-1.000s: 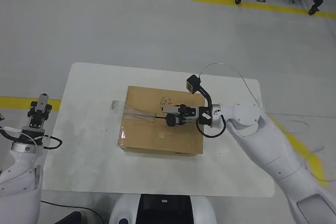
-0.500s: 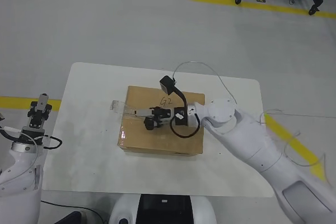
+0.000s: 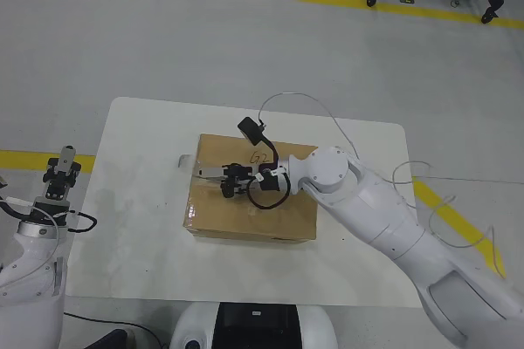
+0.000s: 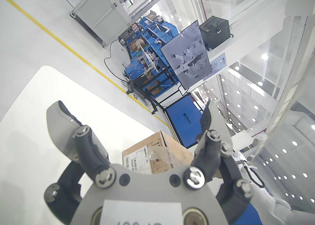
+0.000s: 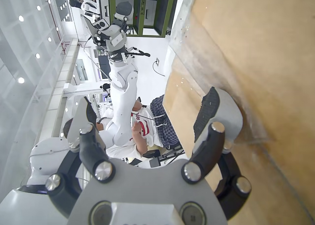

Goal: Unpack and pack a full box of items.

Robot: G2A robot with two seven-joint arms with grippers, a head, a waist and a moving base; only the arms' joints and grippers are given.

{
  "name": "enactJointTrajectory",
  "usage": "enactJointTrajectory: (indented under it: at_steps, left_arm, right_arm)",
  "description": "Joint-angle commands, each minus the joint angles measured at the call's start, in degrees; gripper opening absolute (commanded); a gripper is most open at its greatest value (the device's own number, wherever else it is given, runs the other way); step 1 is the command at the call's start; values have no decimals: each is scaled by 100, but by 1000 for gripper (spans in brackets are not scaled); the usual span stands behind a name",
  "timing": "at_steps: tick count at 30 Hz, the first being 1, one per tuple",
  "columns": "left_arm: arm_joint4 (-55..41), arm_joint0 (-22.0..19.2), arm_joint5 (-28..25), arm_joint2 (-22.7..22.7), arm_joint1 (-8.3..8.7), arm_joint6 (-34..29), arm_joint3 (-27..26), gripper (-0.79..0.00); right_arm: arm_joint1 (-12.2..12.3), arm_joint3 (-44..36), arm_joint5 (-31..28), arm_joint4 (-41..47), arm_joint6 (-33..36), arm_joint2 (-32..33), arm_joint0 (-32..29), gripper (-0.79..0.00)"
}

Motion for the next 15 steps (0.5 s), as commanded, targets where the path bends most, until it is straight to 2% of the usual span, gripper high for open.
enactJointTrajectory:
  at_steps: [1,15]
  left_arm:
    - [0,0,0,0,0,0,0,0]
    - [0,0,0,0,0,0,0,0]
  right_arm:
    - [33,-45,29,-13,60,106,-55,0]
    - [478,-774,539,-636,300,1135,-851,0]
